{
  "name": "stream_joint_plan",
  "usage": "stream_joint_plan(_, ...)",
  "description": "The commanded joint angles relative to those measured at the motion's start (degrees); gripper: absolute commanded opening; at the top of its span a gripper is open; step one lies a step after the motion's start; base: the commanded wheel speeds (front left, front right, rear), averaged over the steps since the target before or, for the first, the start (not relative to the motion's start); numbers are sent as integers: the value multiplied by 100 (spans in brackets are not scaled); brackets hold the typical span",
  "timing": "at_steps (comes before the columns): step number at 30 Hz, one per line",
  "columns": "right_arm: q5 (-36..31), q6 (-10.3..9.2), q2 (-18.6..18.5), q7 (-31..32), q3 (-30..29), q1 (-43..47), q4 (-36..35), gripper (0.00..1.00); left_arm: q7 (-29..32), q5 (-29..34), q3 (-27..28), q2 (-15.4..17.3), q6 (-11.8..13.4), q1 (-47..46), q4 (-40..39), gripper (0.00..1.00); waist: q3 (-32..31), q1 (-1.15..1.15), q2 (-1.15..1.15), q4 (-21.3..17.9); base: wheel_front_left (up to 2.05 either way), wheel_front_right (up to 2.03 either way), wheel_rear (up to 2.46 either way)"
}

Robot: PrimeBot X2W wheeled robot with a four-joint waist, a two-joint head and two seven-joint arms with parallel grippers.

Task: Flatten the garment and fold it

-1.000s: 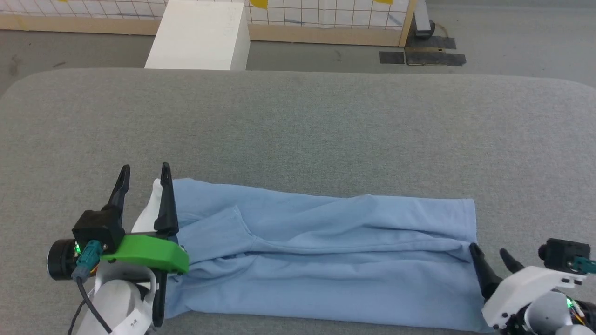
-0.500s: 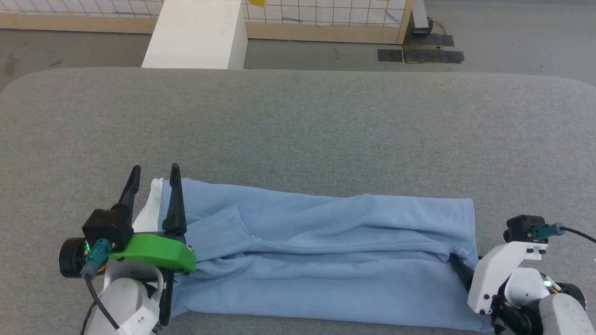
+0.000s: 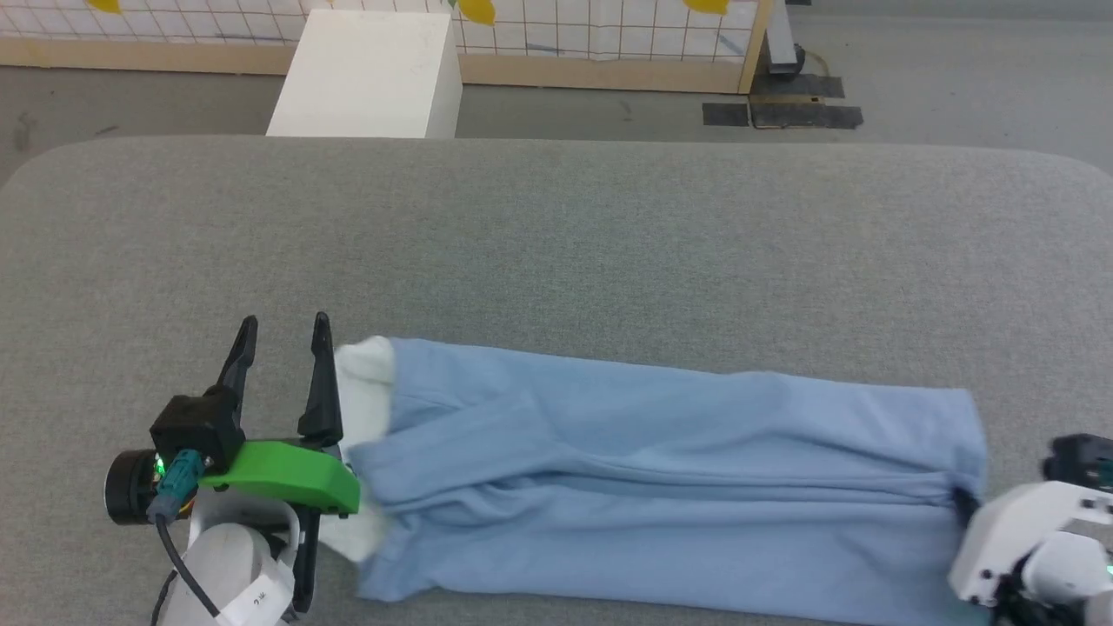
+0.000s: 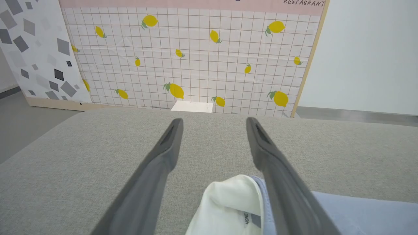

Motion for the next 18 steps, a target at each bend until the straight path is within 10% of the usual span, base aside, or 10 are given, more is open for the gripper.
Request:
stream_joint_plan(1, -129, -11, -38, -101, -206, 20, -13, 0, -27, 39, 29, -52, -26, 21, 5, 100, -5, 0, 0, -14, 0, 0, 0)
stream_joint_plan(18, -2020, -11, -38, -650, -1444, -319, -549, 0, -27, 161, 166, -199, -159, 75, 85, 100, 11, 0, 0, -11, 0, 0, 0)
